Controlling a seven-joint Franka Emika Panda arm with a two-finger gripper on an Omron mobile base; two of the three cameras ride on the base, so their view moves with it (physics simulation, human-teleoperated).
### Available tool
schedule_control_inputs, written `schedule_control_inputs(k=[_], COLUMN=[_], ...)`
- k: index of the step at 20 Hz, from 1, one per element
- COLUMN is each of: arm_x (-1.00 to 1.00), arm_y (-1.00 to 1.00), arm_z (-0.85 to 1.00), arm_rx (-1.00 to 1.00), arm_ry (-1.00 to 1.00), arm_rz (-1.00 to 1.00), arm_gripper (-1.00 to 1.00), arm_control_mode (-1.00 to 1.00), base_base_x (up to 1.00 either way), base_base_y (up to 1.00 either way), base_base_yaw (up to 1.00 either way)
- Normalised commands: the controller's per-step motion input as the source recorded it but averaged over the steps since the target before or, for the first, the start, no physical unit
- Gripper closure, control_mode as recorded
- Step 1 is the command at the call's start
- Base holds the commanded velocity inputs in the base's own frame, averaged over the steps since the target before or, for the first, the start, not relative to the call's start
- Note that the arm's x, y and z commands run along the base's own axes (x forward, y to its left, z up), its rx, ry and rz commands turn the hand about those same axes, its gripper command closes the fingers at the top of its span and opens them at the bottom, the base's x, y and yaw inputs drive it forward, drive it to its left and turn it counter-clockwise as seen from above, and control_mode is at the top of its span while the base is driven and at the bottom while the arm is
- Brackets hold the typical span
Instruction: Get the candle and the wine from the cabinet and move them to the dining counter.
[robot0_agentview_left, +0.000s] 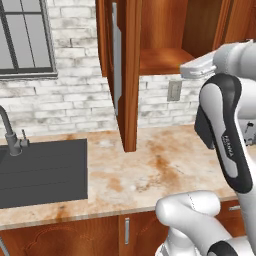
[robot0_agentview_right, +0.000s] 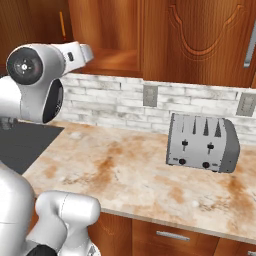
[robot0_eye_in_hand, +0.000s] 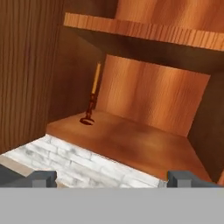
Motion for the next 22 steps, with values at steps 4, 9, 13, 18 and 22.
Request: schedule_control_inputs(k=[4, 9, 13, 18, 22], arm_x=[0.36, 0.4, 0.44, 0.54, 0.53], arm_y=[0.04, 0.02, 0.1, 0.07, 0.15], arm_z=[0.23, 0.05, 0.02, 0.02, 0.08], arm_rx=[0.24, 0.26, 0.25, 0.22, 0.12], arm_ry=[0.0, 0.0, 0.0, 0.06, 0.15], arm_rz=[0.0, 0.0, 0.0, 0.0, 0.05], arm_gripper=[-1.0, -1.0, -1.0, -1.0, -1.0], arm_control_mode=[-1.0, -1.0, -1.0, -1.0, -1.0], base_base_x=[0.0, 0.0, 0.0, 0.0, 0.0], base_base_y=[0.0, 0.0, 0.0, 0.0, 0.0], base_base_yaw=[0.0, 0.0, 0.0, 0.0, 0.0])
